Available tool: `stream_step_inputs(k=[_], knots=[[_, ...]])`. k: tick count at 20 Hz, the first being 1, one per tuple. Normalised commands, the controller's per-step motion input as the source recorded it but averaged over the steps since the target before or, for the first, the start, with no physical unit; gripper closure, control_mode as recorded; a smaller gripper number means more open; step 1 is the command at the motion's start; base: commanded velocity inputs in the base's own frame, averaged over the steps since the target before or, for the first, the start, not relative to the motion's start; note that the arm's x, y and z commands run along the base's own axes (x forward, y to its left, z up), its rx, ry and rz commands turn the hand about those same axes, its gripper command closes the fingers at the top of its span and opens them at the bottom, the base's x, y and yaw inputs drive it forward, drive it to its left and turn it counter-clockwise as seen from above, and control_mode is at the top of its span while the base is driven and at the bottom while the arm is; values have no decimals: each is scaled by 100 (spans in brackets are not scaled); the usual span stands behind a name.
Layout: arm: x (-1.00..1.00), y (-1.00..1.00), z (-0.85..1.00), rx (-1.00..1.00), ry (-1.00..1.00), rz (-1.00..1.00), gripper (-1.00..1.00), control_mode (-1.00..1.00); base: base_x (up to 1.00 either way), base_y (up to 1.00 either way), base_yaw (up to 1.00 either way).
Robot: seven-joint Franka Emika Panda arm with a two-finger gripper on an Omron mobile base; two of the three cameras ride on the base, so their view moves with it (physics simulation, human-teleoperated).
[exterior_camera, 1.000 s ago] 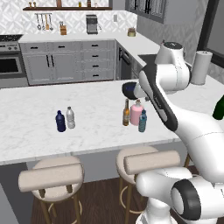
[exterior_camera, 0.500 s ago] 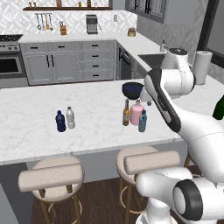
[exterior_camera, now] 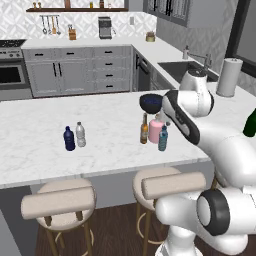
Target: Move the plastic bottles in the middle to the plastics group, and the glass bottles in the middle to the glass group.
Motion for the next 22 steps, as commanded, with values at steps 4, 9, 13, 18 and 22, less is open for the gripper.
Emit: stream_step_inputs(k=[4,9,13,18,22], knots=[[65,0,-27,0,0,0,-100,-100,0,0,0],[51,-2,-30,0,0,0,-100,-100,0,0,0],[45,-4,-42,-1,0,0,-100,-100,0,0,0],[37,-14,-37,0,2,0,-100,-100,0,0,0],[25,-18,-29,0,5,0,-100,-100,0,0,0]])
